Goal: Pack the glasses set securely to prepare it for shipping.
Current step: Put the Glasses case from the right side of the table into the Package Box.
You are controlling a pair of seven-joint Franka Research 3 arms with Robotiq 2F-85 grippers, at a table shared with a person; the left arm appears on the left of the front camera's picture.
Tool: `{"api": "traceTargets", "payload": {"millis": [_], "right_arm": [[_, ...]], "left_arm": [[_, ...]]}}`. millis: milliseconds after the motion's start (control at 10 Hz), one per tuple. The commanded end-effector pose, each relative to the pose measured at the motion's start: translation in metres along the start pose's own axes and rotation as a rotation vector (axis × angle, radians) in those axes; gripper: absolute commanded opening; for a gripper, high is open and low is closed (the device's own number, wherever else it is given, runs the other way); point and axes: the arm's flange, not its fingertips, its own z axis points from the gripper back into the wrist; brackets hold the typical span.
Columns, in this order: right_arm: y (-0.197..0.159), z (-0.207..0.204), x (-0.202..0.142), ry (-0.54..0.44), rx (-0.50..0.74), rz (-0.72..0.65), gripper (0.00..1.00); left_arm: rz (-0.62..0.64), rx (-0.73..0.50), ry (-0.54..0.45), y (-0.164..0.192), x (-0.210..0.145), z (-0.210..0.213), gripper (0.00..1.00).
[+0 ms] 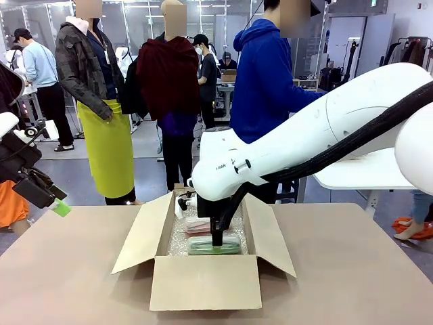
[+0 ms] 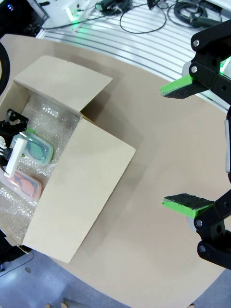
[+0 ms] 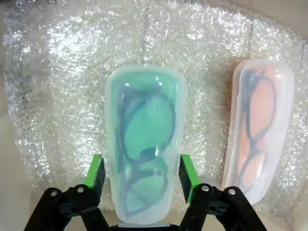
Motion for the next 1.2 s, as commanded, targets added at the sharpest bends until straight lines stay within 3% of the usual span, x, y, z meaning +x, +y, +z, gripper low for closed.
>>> {"api": "traceTargets", "payload": {"millis": [0, 1100], "right_arm": [[-0.0016, -0.0016, 0.0102, -0.010, -0.012, -0.003, 1.00], [-0.0022, -0.0032, 0.0081, -0.005, -0.001, 0.006, 0.99]], "left_arm": [[-0.019, -0.026, -0.021, 0.0014, -0.0012, 0.0033, 1.00], [-0.019, -0.026, -0.021, 0.0014, -0.0012, 0.0033, 1.00]]}}
